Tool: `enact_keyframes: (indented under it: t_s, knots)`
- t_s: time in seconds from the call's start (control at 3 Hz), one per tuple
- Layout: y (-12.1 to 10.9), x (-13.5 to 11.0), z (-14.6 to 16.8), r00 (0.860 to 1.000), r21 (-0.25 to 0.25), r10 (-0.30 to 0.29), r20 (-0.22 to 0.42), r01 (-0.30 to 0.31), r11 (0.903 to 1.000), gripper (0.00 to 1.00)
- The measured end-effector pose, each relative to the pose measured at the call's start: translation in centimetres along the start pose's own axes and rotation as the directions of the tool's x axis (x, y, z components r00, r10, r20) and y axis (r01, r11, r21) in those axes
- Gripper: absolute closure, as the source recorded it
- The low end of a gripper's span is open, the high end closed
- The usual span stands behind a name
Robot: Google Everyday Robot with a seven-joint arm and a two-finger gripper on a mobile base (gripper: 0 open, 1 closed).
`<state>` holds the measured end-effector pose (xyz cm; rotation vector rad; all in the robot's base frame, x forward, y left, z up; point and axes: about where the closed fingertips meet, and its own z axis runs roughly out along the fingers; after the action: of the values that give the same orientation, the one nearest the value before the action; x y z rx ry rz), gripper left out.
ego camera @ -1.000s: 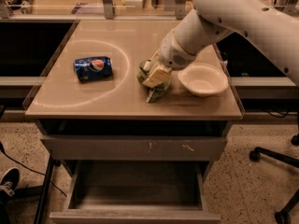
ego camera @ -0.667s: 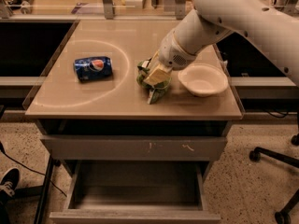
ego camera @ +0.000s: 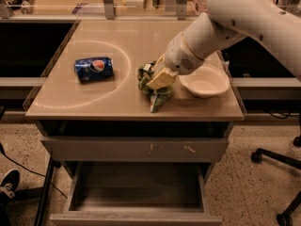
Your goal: Place green jalapeno chip bag into middle drawer
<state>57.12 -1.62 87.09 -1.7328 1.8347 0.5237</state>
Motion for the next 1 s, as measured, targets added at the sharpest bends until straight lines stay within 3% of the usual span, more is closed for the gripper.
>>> enact_keyframes:
  t_s: [0.33,0.67,1.0]
  knots:
    - [5.0,0.1,-3.6,0.993,-0.014,0.071,0.098,-0.07,0.9975,1.0]
    - [11.8,-0.2,-9.6,0.977,-0.048,0.135,0.165,-0.129,0.9905,1.0]
    - [11.8,-0.2,-9.6,0.977,-0.048,0.135,0.165,-0.129,0.9905,1.0]
